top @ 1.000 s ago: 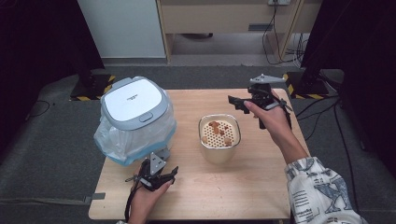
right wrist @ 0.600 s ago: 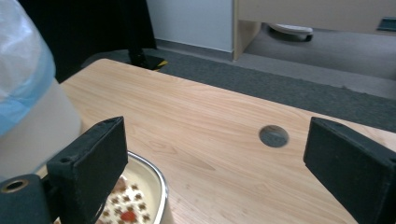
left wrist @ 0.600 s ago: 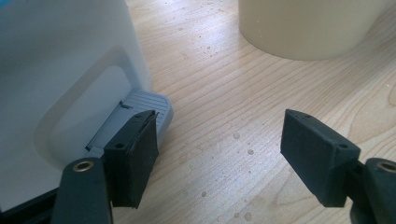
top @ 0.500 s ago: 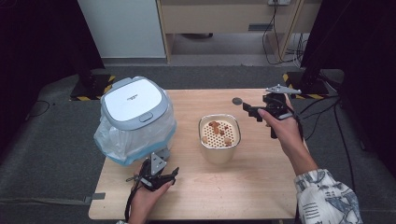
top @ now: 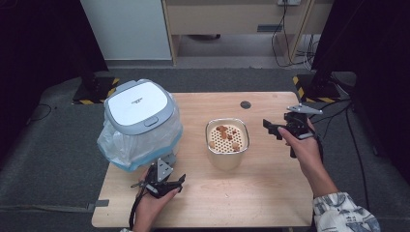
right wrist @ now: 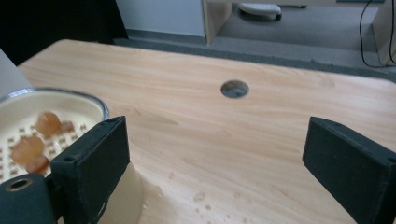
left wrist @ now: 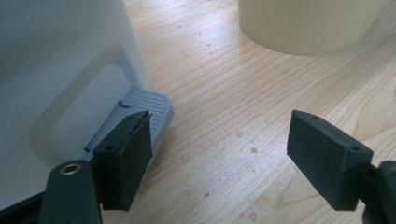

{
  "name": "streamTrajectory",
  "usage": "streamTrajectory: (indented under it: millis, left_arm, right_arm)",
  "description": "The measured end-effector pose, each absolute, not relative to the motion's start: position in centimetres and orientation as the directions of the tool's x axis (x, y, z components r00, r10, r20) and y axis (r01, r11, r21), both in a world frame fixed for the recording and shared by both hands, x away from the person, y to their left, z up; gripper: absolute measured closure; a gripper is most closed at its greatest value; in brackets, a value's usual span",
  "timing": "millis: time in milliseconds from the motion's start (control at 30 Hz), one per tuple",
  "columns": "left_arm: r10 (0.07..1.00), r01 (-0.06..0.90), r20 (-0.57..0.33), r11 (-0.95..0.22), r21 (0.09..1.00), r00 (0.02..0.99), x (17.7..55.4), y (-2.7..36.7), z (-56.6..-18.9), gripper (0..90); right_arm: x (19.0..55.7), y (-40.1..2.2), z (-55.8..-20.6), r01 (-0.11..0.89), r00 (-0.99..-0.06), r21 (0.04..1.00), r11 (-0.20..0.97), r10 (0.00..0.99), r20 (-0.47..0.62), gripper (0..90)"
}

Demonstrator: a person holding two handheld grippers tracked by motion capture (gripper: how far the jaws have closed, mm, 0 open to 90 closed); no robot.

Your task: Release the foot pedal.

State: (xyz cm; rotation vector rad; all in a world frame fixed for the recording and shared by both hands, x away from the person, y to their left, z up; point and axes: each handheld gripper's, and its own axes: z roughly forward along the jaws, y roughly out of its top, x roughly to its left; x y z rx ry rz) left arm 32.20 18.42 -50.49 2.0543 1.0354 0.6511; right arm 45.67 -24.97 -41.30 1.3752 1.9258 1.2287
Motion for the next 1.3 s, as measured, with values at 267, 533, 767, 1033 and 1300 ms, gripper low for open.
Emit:
streamTrajectory:
  millis: [267, 533, 767, 1033, 1300]
  left_arm:
    - [0.827, 0.459, 0.106, -0.408, 0.789, 0.553, 32.3, 18.3, -50.6, 19.7]
    - [0.823, 0.463, 0.103, -0.413, 0.784, 0.559, 32.3, 18.3, -50.7, 19.0]
    - [0.821, 0.465, 0.105, -0.418, 0.781, 0.561, 32.3, 18.3, -50.8, 19.0]
    - [0.82, 0.472, 0.105, -0.423, 0.774, 0.562, 32.4, 18.3, -50.8, 19.1]
    - [0.819, 0.474, 0.105, -0.425, 0.771, 0.564, 32.4, 18.3, -50.9, 19.0]
  right_arm:
    - [44.9, -26.1, -44.4, 0.538, -0.339, 0.839, 0.078, 0.932, 0.13, 8.1]
    - [45.1, -27.3, -48.3, 0.613, -0.259, 0.788, 0.06, 0.957, 0.129, 8.4]
    - [45.3, -26.9, -51.8, 0.686, -0.235, 0.723, 0.081, 0.965, 0.115, 8.1]
    - [45.4, -26.7, -52.7, 0.707, -0.222, 0.703, 0.076, 0.968, 0.12, 7.7]
    - [45.0, -26.1, -53.3, 0.712, -0.232, 0.697, 0.086, 0.965, 0.119, 7.2]
